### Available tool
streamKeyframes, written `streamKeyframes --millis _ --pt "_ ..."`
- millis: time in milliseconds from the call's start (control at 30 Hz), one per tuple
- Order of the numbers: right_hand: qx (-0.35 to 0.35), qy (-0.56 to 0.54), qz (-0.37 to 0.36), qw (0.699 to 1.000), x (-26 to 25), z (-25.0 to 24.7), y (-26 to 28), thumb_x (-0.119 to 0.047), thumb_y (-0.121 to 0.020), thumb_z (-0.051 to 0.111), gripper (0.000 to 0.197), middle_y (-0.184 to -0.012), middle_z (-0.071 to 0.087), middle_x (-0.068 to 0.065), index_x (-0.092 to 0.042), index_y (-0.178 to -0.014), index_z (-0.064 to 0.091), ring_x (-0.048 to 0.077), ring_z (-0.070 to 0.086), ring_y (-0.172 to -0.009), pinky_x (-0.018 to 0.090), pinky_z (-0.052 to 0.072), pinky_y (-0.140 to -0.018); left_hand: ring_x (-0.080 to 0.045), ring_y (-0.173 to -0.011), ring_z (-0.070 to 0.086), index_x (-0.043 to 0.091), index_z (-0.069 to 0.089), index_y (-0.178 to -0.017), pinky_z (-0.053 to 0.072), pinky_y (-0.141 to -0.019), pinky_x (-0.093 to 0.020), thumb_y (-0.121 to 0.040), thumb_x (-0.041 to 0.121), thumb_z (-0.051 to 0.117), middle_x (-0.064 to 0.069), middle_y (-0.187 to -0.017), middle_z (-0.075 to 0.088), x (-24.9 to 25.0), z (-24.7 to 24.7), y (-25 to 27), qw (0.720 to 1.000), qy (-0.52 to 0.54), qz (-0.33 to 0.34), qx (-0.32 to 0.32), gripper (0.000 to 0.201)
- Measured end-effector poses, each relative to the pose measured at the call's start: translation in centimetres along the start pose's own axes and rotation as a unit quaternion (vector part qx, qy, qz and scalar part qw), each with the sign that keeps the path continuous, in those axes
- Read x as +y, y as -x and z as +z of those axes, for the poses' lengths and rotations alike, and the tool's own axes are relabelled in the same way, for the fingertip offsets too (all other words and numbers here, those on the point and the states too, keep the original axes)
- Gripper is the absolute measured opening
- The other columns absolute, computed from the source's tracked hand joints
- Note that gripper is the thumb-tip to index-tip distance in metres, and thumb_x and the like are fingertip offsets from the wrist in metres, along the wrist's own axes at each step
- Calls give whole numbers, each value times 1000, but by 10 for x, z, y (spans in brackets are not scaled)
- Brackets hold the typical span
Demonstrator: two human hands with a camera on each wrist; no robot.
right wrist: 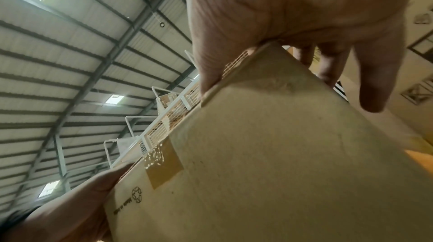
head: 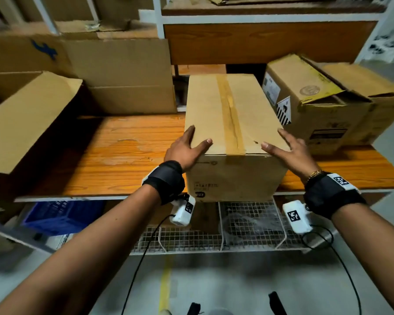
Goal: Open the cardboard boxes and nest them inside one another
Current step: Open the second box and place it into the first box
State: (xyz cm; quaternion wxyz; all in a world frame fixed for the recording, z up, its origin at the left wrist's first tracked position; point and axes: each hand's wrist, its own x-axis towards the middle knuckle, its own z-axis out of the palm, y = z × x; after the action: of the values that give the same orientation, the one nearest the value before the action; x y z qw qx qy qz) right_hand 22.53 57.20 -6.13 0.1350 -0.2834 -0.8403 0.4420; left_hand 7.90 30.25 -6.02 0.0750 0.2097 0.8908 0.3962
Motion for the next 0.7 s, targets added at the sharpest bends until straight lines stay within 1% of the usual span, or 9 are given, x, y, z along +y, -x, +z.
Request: streamKeyframes --millis 67,167,300,367,433,500,600,633,700 --pt "1 -68 -11 998 -1 2 4 -66 -66 77 96 -158 34 0 -36 -149 39 20 30 -145 45 28 -117 -24 -140 37 38 21 -152 34 -112 -43 -76 81 46 7 -156 34 2 0 4 1000 2 -6 -2 91" --pt "6 -92 -29 995 -11 2 8 -58 -69 79 89 -157 38 -2 -31 -147 45 17 32 -144 44 28 -117 -24 -139 38 38 23 -151 34 -112 -43 -75 80 50 6 -155 35 -1 -1 5 999 27 -18 6 91" --pt "17 -27 -103 994 -52 -11 8 -60 -72 76 86 -152 45 -2 -28 -146 47 17 39 -140 43 32 -115 -20 -140 36 31 28 -150 34 -113 -42 -69 72 63 5 -155 34 -15 -2 10 980 193 -34 23 98" --pt "16 54 -148 987 -91 -17 11 -60 -78 70 82 -150 47 -2 -30 -149 41 19 43 -137 42 36 -111 -20 -139 38 31 27 -150 39 -108 -50 -64 73 68 4 -156 32 -28 3 18 957 281 -70 26 103" --pt "37 184 -196 963 -130 -14 16 -71 -81 59 79 -146 53 -5 -36 -149 38 23 51 -130 42 43 -102 -21 -139 37 28 25 -150 38 -109 -52 -63 71 66 0 -157 30 -41 12 26 936 337 -104 10 106" --pt "48 312 -242 917 -158 4 26 -85 -77 45 83 -140 58 -6 -41 -147 36 26 58 -119 41 51 -88 -23 -142 32 21 23 -152 30 -115 -47 -66 69 54 -4 -158 28 -54 19 35 937 325 -126 -14 103" --pt "31 417 -300 857 -177 41 47 -93 -71 34 86 -133 61 -5 -40 -139 43 25 61 -104 32 47 -71 -26 -139 36 10 37 -146 28 -114 -37 -89 54 38 -10 -152 38 -72 16 45 957 253 -139 -24 71" --pt "27 427 -315 847 -181 52 56 -93 -71 35 83 -127 63 -5 -38 -131 49 25 61 -97 30 43 -67 -27 -135 40 11 44 -142 32 -112 -37 -97 50 34 -11 -147 44 -75 12 48 959 244 -145 -27 60" --pt "3 415 -335 846 -188 75 69 -91 -71 39 76 -118 66 -5 -33 -117 56 24 60 -95 31 41 -66 -19 -126 48 23 50 -135 37 -103 -32 -102 52 25 1 -137 52 -67 -5 56 954 257 -152 -20 51"
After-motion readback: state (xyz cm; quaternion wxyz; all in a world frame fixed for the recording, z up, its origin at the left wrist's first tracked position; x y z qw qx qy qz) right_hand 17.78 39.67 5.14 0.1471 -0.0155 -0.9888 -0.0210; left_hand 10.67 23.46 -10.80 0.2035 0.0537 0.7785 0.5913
